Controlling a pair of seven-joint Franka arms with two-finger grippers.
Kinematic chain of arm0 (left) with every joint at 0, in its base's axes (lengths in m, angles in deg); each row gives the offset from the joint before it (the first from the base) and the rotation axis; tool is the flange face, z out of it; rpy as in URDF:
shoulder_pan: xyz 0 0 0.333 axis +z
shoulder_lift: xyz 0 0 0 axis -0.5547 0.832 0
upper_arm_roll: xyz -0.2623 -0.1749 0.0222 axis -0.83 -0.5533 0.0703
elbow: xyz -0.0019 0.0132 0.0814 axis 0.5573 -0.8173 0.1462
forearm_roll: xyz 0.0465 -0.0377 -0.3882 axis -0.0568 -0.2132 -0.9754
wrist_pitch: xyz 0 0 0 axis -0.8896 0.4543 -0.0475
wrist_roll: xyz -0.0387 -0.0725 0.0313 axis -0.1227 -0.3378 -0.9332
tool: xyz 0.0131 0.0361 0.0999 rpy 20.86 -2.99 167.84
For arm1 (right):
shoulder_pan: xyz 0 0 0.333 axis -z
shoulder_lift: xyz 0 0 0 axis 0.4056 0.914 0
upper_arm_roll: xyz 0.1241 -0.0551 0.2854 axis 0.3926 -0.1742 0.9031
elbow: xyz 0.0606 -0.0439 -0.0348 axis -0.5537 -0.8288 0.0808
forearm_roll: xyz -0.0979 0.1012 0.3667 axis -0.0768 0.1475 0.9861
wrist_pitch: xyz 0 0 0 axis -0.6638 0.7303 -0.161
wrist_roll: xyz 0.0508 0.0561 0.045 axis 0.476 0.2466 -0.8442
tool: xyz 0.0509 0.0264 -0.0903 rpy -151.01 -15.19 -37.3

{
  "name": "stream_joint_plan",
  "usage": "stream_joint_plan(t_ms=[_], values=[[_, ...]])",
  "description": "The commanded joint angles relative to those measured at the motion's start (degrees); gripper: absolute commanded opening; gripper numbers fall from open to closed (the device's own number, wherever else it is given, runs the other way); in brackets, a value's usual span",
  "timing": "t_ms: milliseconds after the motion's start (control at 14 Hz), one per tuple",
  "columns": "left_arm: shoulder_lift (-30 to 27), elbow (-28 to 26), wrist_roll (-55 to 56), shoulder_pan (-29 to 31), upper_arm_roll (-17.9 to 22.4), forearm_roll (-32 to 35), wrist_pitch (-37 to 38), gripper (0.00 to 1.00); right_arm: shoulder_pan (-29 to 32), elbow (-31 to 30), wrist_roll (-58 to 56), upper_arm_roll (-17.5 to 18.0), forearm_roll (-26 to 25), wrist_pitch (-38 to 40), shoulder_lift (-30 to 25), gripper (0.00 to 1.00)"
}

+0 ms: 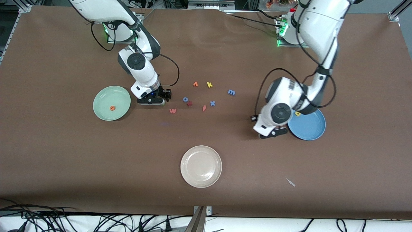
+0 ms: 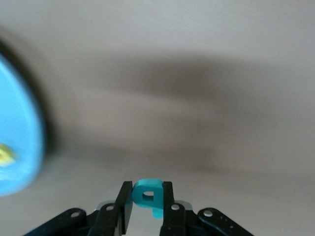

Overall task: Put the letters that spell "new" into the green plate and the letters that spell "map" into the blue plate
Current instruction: 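Place teal a on the blue plate while the right gripper places green n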

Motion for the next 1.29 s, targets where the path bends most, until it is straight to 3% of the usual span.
stream_joint_plan(t_ms=[0,214,357,429,500,571,714,857,1214], values=[[-2.1,-0.5,-17.34,5.86,-0.43,1.05,4.3,0.0,-0.29,0.8,1.4,-0.32,-1.5,-2.14,1.8,0.65],[-1.66,-0.94,-33.7,11.3,-0.08,7.36,4.84,0.0,-1.43,0.98,1.4,-2.25,-2.2,-3.03,2.59,0.56],[-0.18,-0.94,-41.63,14.21,-0.08,8.17,3.61,0.02,-3.01,0.98,1.4,-3.65,-2.29,-3.29,3.3,0.47],[0.09,-1.37,-42.88,15.0,-0.08,10.09,2.39,0.12,-3.19,0.98,1.4,-3.92,-2.29,-3.38,3.3,0.4],[0.1,-1.47,-43.24,14.93,-0.17,10.63,2.29,0.6,-3.19,0.98,1.4,-3.92,-2.29,-3.38,3.3,0.32],[0.01,-1.47,-42.46,14.32,-0.25,10.55,2.46,0.98,-3.19,1.15,1.31,-4.01,-2.29,-3.38,3.3,0.24],[-0.69,-1.55,-37.83,14.31,-1.04,8.45,2.99,1.0,-3.19,1.41,1.13,-4.45,-2.29,-3.21,2.86,0.13],[-1.74,-2.69,-26.78,14.31,-4.54,5.63,2.56,1.0,-3.19,1.42,0.17,-5.24,-2.38,-2.59,0.85,0.09],[-4.73,-9.97,2.15,15.1,-15.26,5.62,-7.52,1.0,-2.23,3.79,-11.84,-10.06,-1.68,12.95,-6.71,0.09]])
